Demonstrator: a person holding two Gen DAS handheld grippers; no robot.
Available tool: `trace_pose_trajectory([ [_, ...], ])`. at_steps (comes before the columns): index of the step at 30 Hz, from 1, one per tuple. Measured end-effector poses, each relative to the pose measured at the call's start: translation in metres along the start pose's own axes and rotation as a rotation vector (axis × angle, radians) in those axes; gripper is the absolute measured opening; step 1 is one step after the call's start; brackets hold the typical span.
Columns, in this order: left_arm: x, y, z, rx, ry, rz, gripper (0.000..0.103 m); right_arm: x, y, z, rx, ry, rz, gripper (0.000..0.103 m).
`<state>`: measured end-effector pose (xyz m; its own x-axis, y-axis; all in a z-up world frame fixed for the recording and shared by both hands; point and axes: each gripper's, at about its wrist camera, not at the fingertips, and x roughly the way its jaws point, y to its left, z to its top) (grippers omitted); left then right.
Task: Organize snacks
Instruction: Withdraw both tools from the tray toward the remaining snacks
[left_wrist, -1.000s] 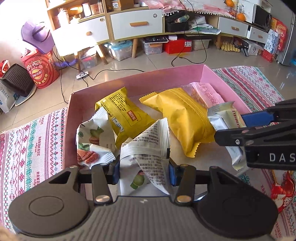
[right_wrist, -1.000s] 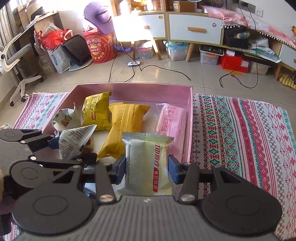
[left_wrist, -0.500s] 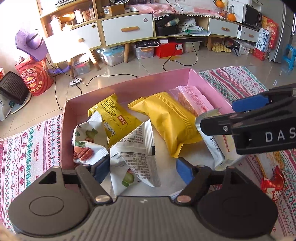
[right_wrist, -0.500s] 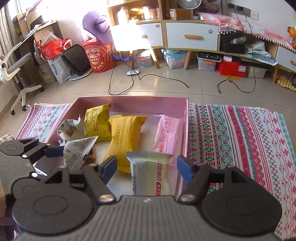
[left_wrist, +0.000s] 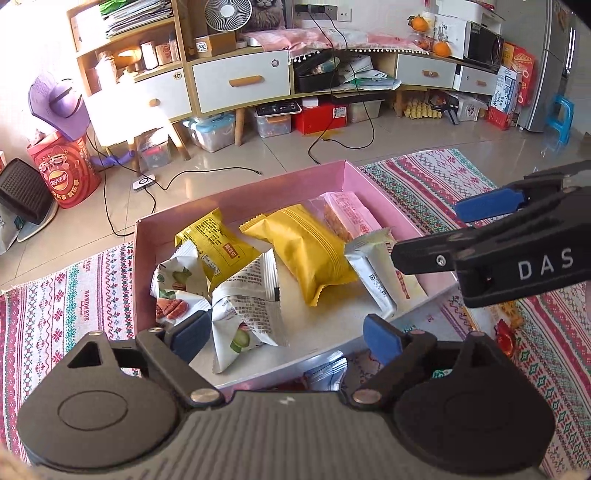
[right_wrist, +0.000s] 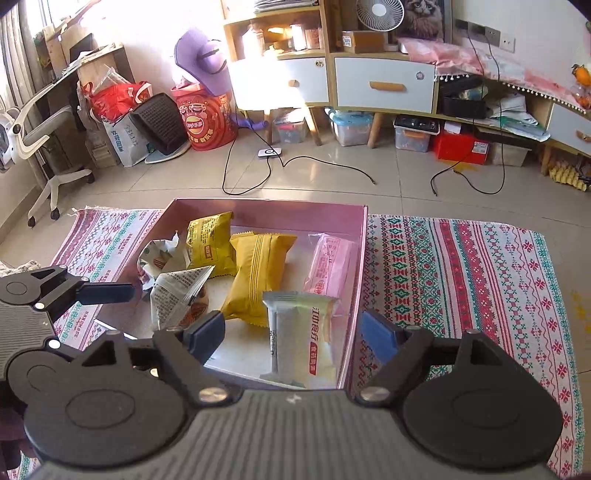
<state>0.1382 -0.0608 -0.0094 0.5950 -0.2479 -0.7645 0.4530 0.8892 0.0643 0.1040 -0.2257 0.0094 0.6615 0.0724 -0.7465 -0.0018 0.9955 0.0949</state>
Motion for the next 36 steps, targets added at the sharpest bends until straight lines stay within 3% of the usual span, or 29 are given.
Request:
trace_pose_trajectory([
  [14,-0.035,-0.009,-0.024,0.022,-0.030,-0.009,0.103,-0.033,0.004,-0.022,-0.034,0.000,0.008,0.089],
  [36,-0.079,-0.005,-0.078,-0.038,-0.049,0.005,0.103,-0.046,0.020,-0.075,-0.112,0.038,0.010,0.098],
])
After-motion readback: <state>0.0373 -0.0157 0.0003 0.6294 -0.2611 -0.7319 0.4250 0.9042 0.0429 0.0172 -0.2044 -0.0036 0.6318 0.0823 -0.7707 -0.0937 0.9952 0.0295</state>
